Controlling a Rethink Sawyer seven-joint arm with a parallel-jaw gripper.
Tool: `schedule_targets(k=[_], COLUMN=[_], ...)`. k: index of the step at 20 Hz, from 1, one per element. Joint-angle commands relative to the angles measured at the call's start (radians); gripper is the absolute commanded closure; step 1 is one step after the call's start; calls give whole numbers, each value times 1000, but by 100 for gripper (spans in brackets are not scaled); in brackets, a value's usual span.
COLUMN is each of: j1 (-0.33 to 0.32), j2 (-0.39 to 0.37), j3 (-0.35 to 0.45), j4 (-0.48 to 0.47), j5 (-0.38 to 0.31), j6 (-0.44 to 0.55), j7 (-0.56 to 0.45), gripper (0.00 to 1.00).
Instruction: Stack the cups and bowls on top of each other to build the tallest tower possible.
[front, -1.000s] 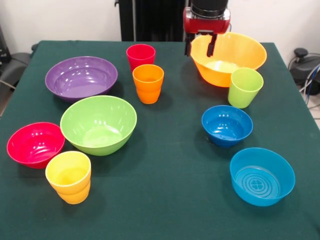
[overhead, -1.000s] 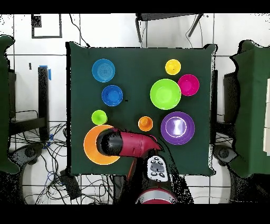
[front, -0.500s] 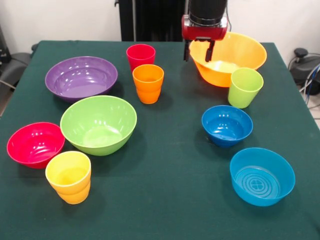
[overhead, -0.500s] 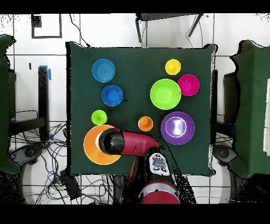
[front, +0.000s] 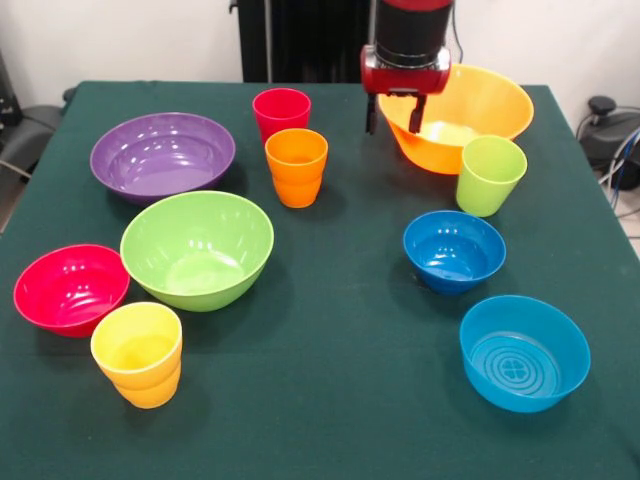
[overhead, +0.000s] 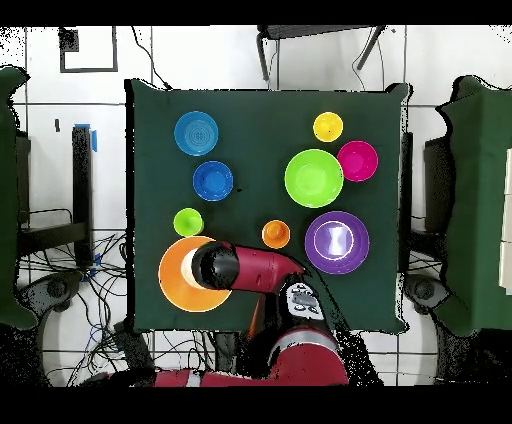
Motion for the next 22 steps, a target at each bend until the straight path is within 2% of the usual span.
schedule_targets(k=[1,4,9,12,17,19,21,22], j1=[-15,-11,-61,-66,-49,-43,-56,-62], j2=[82,86,118,122,113,109,108,108], j3=[111,114,175,183,150,138,154,160], j4=[-103,-109,-104,-104,-104,-107,-110,-111], j5=[-36,-33,-19,-26,-31,-23,-41,-43], j6=[34,55,129,134,119,77,30,21], j7=[50,49,16,15,52,81,66,63], gripper=[0,0,0,0,0,0,0,100])
